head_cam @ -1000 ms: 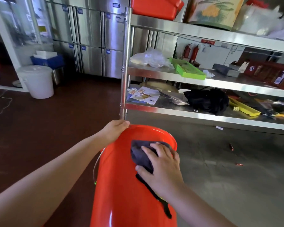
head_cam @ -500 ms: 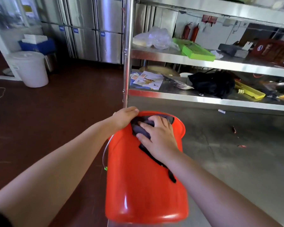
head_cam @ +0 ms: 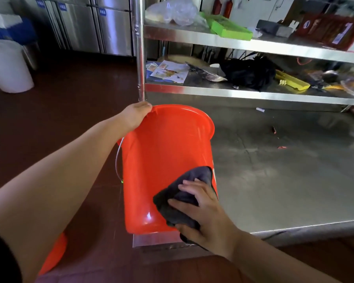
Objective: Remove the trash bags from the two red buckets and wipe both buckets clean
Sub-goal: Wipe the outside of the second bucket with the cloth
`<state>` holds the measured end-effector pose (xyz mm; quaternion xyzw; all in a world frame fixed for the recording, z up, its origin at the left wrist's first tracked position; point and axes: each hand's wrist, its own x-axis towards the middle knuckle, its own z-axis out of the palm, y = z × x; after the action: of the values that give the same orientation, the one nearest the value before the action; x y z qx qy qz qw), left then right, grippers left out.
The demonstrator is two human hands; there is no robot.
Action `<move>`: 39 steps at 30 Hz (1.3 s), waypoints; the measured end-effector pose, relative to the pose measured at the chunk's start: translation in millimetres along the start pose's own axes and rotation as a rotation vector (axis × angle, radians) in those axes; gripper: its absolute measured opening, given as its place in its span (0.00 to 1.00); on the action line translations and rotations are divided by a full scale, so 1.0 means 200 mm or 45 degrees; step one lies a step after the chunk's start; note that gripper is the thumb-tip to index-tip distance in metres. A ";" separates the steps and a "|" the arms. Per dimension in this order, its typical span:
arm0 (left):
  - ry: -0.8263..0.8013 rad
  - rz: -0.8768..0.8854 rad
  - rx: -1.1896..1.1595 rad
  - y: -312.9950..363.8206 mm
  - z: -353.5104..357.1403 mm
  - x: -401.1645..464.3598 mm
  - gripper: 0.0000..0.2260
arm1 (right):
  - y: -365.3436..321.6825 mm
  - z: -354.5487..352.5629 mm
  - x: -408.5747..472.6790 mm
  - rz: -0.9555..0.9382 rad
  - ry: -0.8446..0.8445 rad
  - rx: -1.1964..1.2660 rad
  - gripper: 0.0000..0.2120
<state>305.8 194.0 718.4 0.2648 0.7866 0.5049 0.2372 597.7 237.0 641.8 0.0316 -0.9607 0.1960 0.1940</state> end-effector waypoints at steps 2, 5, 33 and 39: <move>0.010 -0.010 -0.007 -0.01 -0.01 0.01 0.14 | 0.00 0.00 0.02 -0.030 0.004 -0.041 0.19; -0.016 -0.016 0.003 0.00 -0.04 0.02 0.11 | 0.00 -0.01 0.16 -0.050 0.009 -0.108 0.18; -0.156 0.016 -0.098 -0.19 -0.20 0.10 0.15 | -0.10 0.09 0.14 0.227 0.176 0.079 0.17; -0.149 -0.031 -0.166 -0.22 -0.23 0.06 0.13 | -0.08 0.07 0.20 0.144 0.123 0.050 0.16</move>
<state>259.6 155.7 693.2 0.2682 0.7401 0.5357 0.3055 558.7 217.7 651.5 -0.0283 -0.9465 0.2266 0.2279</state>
